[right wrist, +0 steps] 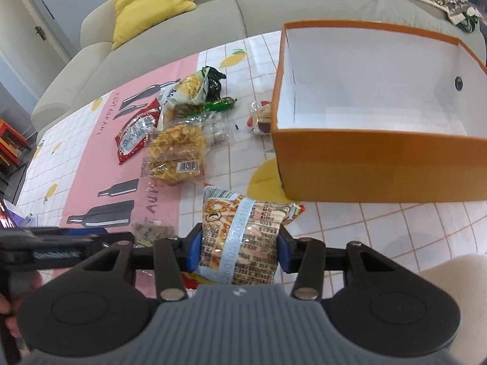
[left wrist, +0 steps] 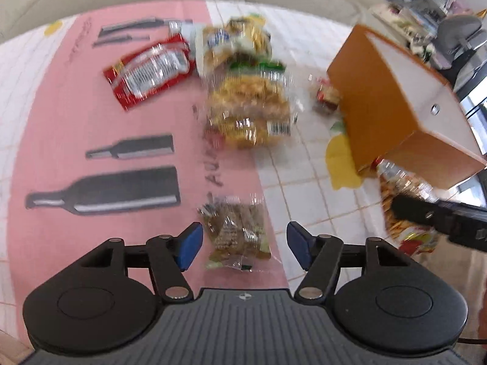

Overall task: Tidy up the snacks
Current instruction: 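Carry both held snacks over the orange box with both tools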

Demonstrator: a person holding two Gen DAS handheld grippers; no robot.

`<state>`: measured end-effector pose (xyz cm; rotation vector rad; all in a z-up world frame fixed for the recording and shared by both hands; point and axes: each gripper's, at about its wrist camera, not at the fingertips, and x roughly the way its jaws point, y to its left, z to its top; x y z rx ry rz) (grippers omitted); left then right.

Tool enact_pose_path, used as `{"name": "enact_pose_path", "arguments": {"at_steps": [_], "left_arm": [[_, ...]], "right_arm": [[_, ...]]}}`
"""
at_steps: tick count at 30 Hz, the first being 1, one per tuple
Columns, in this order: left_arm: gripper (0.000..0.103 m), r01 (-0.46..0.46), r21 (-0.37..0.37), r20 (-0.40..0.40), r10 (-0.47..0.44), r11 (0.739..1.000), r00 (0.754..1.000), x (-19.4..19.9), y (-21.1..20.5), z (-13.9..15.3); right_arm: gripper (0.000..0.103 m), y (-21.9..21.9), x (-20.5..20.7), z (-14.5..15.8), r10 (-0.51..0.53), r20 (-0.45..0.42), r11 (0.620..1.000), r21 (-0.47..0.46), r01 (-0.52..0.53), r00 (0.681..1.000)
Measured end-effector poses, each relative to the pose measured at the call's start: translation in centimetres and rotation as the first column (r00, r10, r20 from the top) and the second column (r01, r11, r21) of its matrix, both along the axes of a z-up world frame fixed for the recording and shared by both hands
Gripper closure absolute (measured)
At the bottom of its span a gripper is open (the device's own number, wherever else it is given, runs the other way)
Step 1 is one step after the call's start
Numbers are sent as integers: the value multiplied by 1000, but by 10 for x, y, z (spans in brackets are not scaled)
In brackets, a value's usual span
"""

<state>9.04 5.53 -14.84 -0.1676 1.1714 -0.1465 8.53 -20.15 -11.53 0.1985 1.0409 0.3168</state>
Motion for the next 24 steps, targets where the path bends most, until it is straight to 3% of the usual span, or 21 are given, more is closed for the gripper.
{"name": "enact_pose_path", "arguments": {"at_steps": [7, 11, 19, 22, 24], "left_arm": [[34, 22, 69, -57, -18, 997, 998, 5, -16, -27], [43, 30, 77, -45, -26, 997, 999, 6, -15, -28], [45, 108, 185, -22, -106, 977, 994, 3, -32, -31], [49, 100, 175, -25, -97, 979, 995, 4, -31, -31], [51, 75, 129, -30, -72, 989, 997, 4, -25, -29]], "right_arm": [[57, -6, 4, -7, -14, -16, 1000, -9, 14, 1000], [57, -7, 5, -13, -23, -31, 1000, -10, 22, 999], [57, -4, 2, -7, -9, -16, 1000, -5, 8, 1000], [57, -4, 0, -1, -11, -2, 1000, -7, 11, 1000], [57, -5, -2, 3, -10, 7, 1000, -7, 10, 1000]]}}
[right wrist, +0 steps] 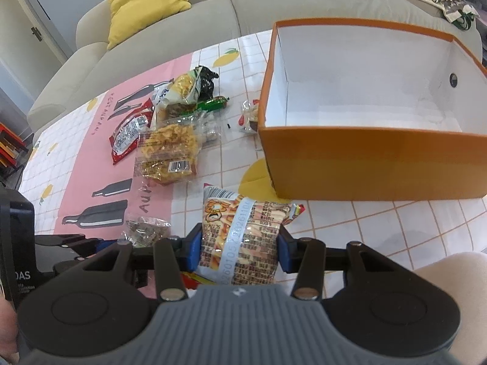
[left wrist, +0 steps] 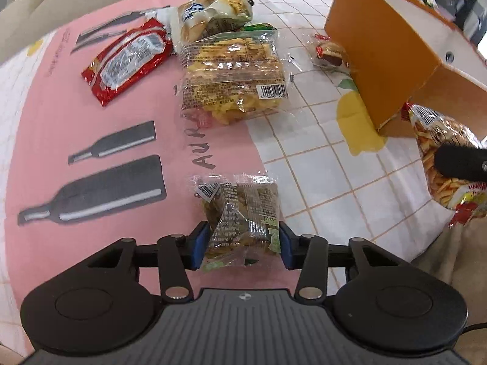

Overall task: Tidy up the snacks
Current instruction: 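Carry both held snacks over the orange box with both tools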

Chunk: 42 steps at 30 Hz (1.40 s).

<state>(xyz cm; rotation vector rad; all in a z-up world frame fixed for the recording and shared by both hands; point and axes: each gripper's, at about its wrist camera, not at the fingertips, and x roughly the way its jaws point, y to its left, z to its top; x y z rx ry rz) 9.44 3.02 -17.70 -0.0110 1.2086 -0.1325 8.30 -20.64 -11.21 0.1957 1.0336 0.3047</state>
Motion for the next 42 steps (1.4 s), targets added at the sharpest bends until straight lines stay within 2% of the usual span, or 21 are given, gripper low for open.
{"name": "enact_pose_path", "arguments": {"at_steps": [4, 8, 15, 21, 25, 28, 36, 42], "left_arm": [[52, -30, -66, 39, 33, 997, 999, -5, 5, 17], [52, -24, -154, 103, 40, 988, 994, -3, 4, 56], [52, 93, -227, 240, -37, 969, 970, 20, -27, 129], [52, 206, -225, 307, -131, 952, 942, 54, -69, 162], [52, 271, -218, 309, -197, 938, 930, 77, -99, 163], [52, 322, -202, 291, -257, 925, 922, 91, -121, 155], [52, 424, -138, 218, -391, 895, 894, 114, -166, 122], [52, 481, -77, 125, -470, 873, 874, 126, -182, 96]], "right_arm": [[57, -1, -2, 13, 15, 30, 1000, 2, -15, 999], [57, -4, 0, 29, 46, 40, 998, 33, -47, 998], [57, -21, 15, 75, 103, 123, 995, 2, -104, 987], [57, -56, 42, 101, 87, 150, 996, -44, -81, 985], [57, -81, 62, 101, 55, 147, 994, -106, -39, 988], [57, -100, 78, 94, 26, 113, 994, -111, -13, 993], [57, -123, 117, 48, 18, 12, 987, -157, -16, 1000], [57, -130, 131, 21, 38, -49, 989, -144, -45, 998]]}}
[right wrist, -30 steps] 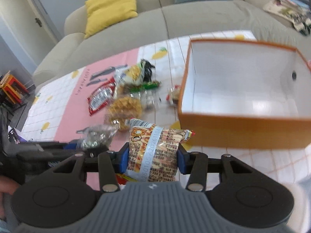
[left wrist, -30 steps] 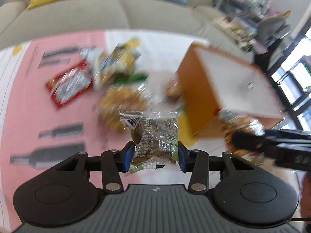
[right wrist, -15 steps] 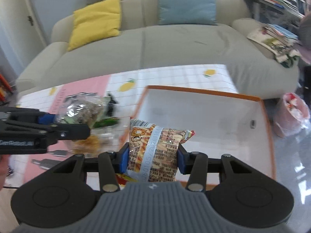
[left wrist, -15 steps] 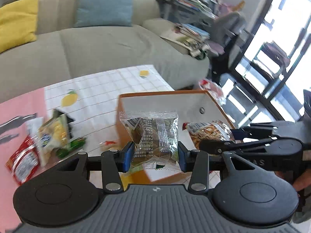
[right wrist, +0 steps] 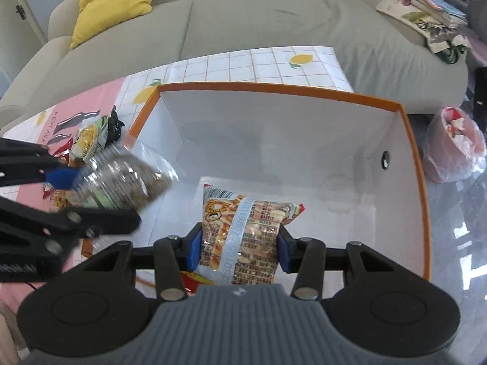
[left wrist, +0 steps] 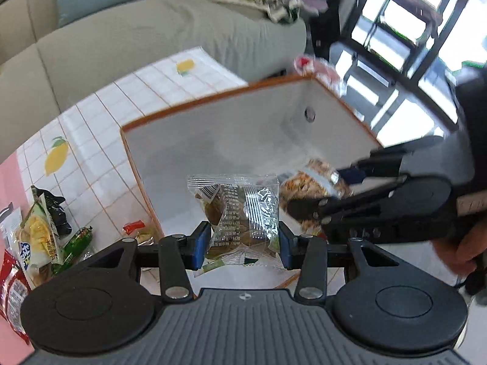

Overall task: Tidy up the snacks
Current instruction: 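Carry both held snacks over the orange box with both tools, then open both tools to drop the snacks into the orange box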

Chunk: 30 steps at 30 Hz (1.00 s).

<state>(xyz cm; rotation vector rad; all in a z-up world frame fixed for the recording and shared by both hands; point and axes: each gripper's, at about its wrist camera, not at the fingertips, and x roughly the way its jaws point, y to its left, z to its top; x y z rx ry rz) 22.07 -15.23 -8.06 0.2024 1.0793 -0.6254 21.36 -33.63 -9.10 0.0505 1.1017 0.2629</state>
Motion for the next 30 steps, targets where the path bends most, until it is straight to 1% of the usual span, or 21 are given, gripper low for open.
{"name": "enact_pose_path", "arguments": {"at_steps": [4, 9, 13, 15, 20, 22, 24, 27, 28, 30], "left_arm": [[52, 38, 77, -26, -36, 996, 999, 7, -10, -13], [51, 80, 137, -67, -72, 987, 995, 14, -21, -27], [51, 92, 178, -86, -78, 980, 993, 18, -23, -37], [51, 109, 186, -90, -93, 976, 992, 18, -24, -39], [50, 137, 249, -112, -113, 959, 987, 19, -35, -41], [49, 138, 260, -115, -111, 956, 987, 19, -37, -41], [45, 135, 266, -113, -108, 955, 988, 20, -36, -41], [44, 136, 260, -113, -110, 956, 987, 20, -33, -41], [44, 137, 262, -113, -110, 955, 987, 20, -33, -41], [43, 138, 267, -106, -113, 954, 988, 19, -33, -39]], "right_arm": [[57, 1, 13, -16, 20, -49, 1000, 5, -20, 999], [57, 7, 24, -34, 65, -104, 998, 2, -65, 992], [57, 10, 30, -44, 90, -138, 995, -18, -93, 986], [57, 12, 34, -48, 98, -162, 994, -23, -103, 982], [57, 15, 38, -58, 115, -206, 991, -44, -127, 972], [56, 16, 40, -60, 115, -217, 991, -45, -128, 969], [55, 15, 42, -63, 112, -227, 991, -41, -124, 967], [55, 15, 42, -66, 102, -234, 993, -41, -114, 967], [54, 15, 43, -67, 96, -239, 993, -42, -109, 966], [47, 15, 44, -68, 84, -243, 994, -51, -99, 966]]}}
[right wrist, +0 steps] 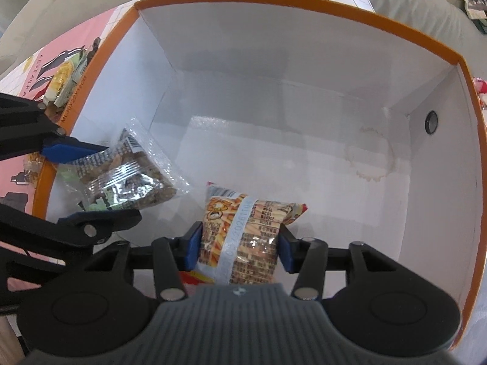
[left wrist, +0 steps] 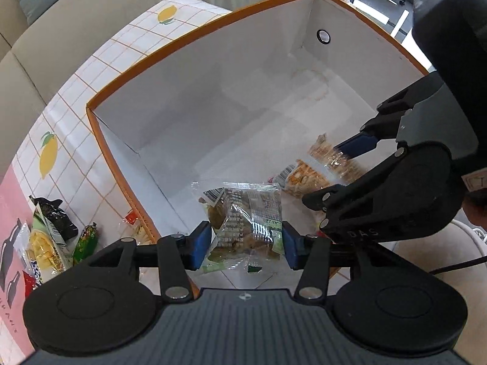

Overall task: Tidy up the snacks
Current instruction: 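Open both tools to drop the snacks into the orange box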

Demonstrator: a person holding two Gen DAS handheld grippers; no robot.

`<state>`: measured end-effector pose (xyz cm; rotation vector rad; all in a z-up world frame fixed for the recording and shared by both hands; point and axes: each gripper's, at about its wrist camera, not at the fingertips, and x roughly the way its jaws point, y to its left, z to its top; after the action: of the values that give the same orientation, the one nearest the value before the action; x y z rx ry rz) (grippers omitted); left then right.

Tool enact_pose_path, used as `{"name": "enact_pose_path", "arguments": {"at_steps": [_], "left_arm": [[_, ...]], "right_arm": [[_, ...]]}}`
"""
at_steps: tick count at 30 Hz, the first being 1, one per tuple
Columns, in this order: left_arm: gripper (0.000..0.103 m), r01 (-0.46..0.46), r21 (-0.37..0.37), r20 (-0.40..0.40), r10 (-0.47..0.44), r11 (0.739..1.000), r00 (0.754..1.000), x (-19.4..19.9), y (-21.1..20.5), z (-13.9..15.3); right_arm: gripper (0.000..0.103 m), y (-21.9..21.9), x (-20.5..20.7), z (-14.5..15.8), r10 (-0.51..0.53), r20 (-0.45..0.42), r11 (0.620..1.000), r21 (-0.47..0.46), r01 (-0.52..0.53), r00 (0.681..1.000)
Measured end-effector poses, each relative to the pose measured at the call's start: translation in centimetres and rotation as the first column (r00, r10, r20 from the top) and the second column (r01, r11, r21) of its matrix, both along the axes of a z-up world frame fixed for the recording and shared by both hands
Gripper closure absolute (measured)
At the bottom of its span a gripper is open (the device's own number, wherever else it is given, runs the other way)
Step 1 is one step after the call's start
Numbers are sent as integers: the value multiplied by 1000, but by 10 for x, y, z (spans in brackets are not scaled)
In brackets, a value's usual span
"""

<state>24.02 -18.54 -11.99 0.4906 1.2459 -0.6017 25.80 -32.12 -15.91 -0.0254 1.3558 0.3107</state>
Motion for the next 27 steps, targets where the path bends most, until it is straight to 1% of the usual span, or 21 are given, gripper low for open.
{"name": "enact_pose_path", "arguments": {"at_steps": [1, 3, 4, 6, 7, 8, 10, 13, 15, 18, 20, 23, 25, 27], "left_arm": [[42, -1, 0, 7, 1, 1000, 1000, 0, 0, 2], [34, -4, -5, 24, 4, 1000, 1000, -1, 0, 5], [33, -7, -11, 32, 7, 1000, 999, -1, 1, 7], [29, -18, -35, 35, 19, 999, 999, -1, 5, 14], [27, -23, -49, 32, 24, 999, 999, -2, 6, 17], [23, -24, -64, 28, 26, 998, 999, -3, 7, 20], [22, -24, -90, 35, 27, 996, 999, -7, 10, 29], [22, -26, -107, 72, 34, 994, 997, -16, 13, 41], [22, -31, -135, 87, 43, 990, 995, -22, 18, 51], [22, -58, -182, 104, 78, 982, 992, -29, 31, 63], [22, -101, -205, 119, 128, 973, 985, -33, 42, 71], [22, -144, -252, 162, 189, 957, 969, -44, 60, 87], [22, -170, -282, 189, 228, 944, 955, -53, 73, 98], [22, -196, -315, 217, 272, 929, 938, -62, 86, 108]], "right_arm": [[45, 0, 3, -2, -3, 0, 1000, -6, 3, 1000], [43, 1, 2, 0, -6, 9, 1000, -10, 6, 1000], [41, 1, 3, 1, -8, 12, 1000, -15, 8, 1000], [32, 2, 3, 4, -14, 22, 999, -33, 15, 1000], [29, 2, 4, 6, -15, 27, 999, -46, 17, 1000], [26, 1, 3, 8, -16, 33, 998, -59, 18, 999], [23, 2, 3, 15, -18, 51, 997, -78, 21, 999], [22, 2, 0, 26, -27, 86, 995, -92, 35, 996], [20, 1, -5, 35, -36, 114, 994, -100, 48, 993], [20, 1, -16, 49, -49, 171, 989, -130, 72, 984], [20, 2, -24, 60, -63, 220, 984, -147, 96, 974], [20, 6, -42, 79, -93, 314, 979, -142, 143, 945], [19, 7, -56, 95, -117, 376, 977, -120, 174, 919], [19, 12, -71, 107, -146, 434, 977, -78, 199, 889]]}}
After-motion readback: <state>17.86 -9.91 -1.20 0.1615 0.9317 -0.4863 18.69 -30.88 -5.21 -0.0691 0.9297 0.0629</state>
